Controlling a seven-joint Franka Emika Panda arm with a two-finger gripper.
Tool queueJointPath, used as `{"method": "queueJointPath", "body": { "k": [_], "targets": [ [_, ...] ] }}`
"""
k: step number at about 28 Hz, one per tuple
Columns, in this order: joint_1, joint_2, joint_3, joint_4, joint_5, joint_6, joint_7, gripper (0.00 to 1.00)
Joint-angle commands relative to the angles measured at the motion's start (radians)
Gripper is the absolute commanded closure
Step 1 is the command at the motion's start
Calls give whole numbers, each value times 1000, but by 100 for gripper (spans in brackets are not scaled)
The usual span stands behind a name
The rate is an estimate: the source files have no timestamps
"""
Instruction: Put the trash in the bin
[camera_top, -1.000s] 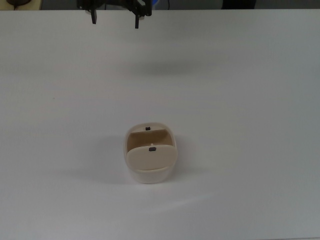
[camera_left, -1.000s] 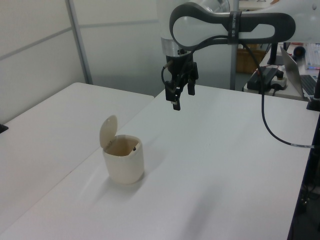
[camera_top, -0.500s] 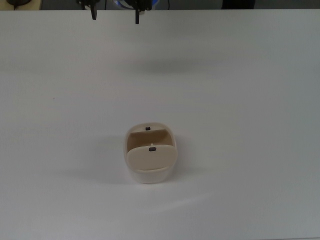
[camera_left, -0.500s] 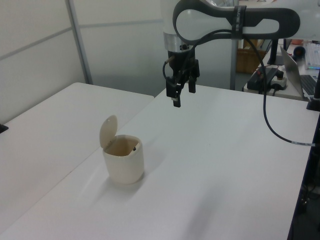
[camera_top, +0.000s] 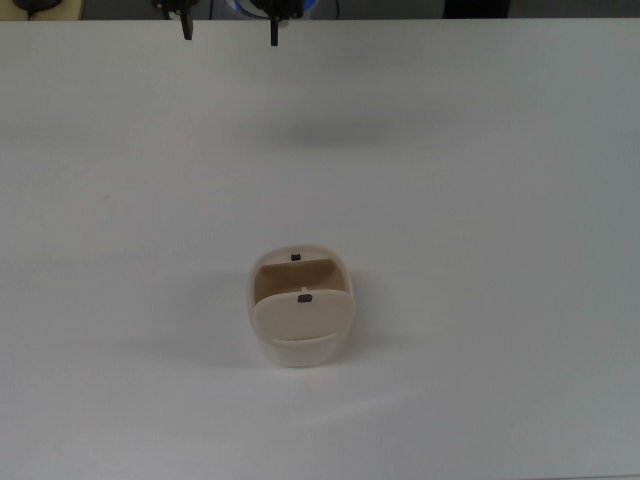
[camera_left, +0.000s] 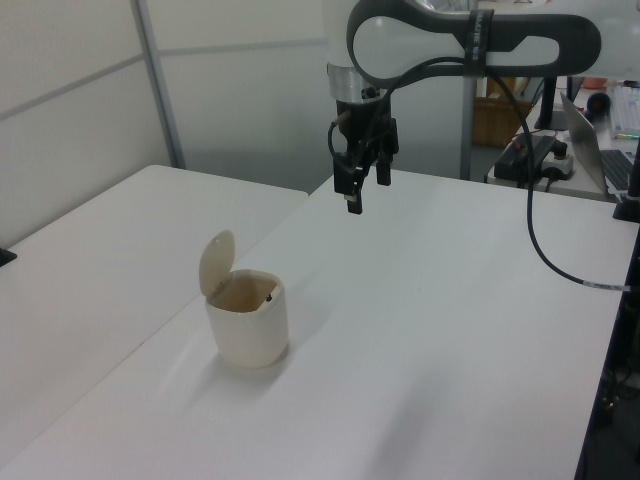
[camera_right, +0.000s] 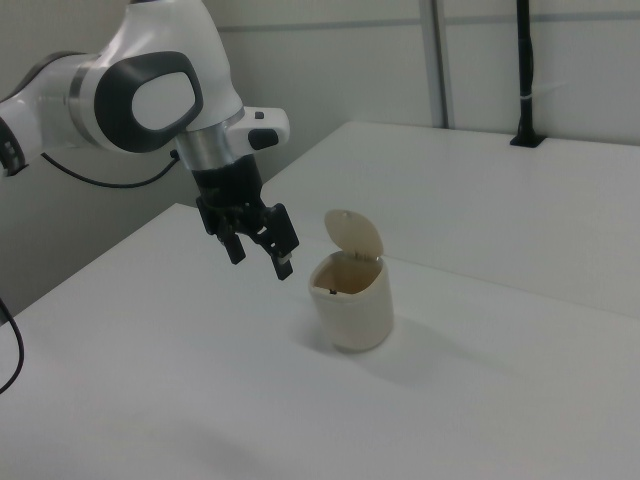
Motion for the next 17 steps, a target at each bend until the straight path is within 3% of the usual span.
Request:
{"method": "queueJointPath", "body": {
  "k": [1,17],
  "targets": [
    [-17,-12,12,-2,20,-2,-24,0],
    [-20,-10,0,1,17,-1,-26,0]
  ]
}}
